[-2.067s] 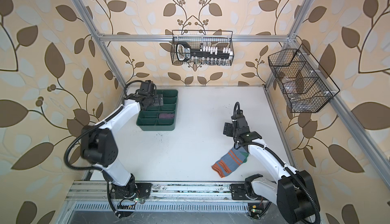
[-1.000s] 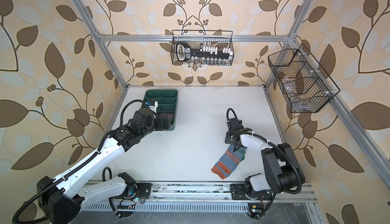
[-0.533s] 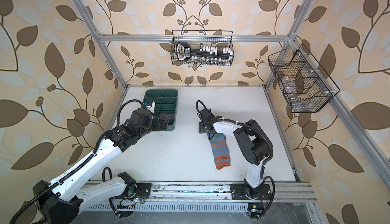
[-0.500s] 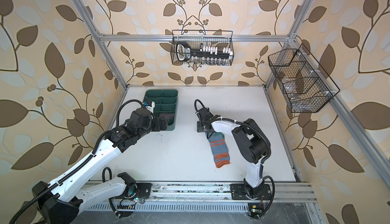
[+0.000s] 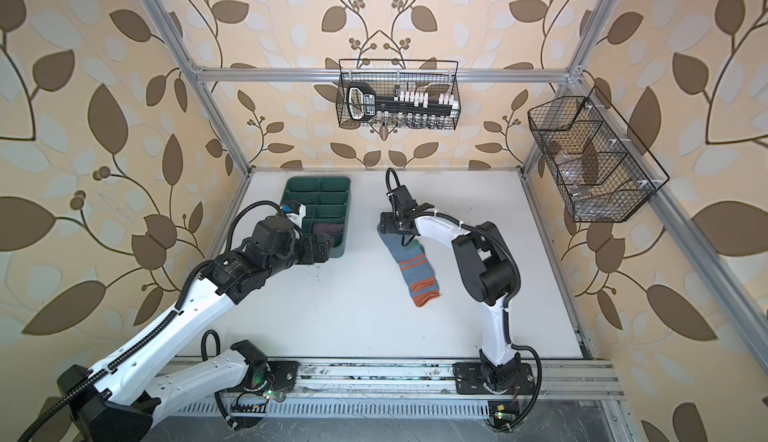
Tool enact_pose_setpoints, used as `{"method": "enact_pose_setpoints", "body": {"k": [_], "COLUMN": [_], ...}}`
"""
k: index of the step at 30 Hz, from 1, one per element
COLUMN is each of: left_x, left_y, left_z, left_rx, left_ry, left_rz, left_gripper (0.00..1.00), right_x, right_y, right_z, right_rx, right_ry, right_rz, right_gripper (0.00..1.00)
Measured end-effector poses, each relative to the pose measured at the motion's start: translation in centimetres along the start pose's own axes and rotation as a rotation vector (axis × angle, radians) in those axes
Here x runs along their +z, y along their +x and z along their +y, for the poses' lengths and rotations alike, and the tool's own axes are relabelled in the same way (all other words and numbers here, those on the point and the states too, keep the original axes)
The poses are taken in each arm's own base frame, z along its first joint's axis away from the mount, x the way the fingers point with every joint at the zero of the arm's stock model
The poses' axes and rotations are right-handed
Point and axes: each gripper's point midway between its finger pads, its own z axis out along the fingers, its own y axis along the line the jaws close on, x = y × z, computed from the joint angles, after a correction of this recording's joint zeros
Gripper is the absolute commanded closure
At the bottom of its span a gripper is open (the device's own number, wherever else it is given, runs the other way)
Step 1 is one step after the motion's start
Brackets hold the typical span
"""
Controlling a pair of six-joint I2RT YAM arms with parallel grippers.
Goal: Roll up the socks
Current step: 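Grasp the green toe with the left gripper while right gripper moves to the orange cuff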
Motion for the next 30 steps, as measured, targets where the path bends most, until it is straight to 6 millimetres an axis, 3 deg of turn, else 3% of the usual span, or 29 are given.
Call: {"method": "enact_pose_setpoints", "body": {"k": [5, 7, 9, 13, 16, 22, 30], "left_x": [4.4, 6.2, 7.9, 10.8, 13.1, 18.7, 25.4], "left_y": [1.4, 1.7, 1.6, 0.6, 0.0, 0.8, 3.2], "left_z": [-0.8, -1.6, -2.7, -5.6, -7.6, -10.0, -11.3], "left_rx": [-0.003, -0.009, -0.02, -0.036, -0.039, -0.047, -0.074], "left_ry": [-0.002, 0.007, 0.032, 0.092, 0.127, 0.152, 0.154], "left_rz": [0.113, 0.152, 0.176, 0.205, 0.217, 0.28, 0.344], "left_gripper": [0.01, 0.02, 0.06, 0.15, 0.26, 0.43, 0.47], "right_x": [-8.6, -11.6, -13.0, -12.6, -12.3, -13.0, -12.3], "right_y": [-1.8, -1.0, 1.0, 7.2, 10.9, 14.3, 17.3], "right_z": [-0.4, -1.7, -3.7, -8.6, -10.8, -11.9, -11.5], "right_rx": [-0.005, 0.029, 0.081, 0.193, 0.247, 0.336, 0.405], "right_ry": [-0.033, -0.036, -0.02, 0.057, 0.105, 0.082, 0.025], "right_rz": [-0.152, -0.202, -0.211, -0.119, -0.044, -0.01, 0.063], "right_gripper": [0.18, 0.21, 0.22, 0.26, 0.3, 0.38, 0.54]}}
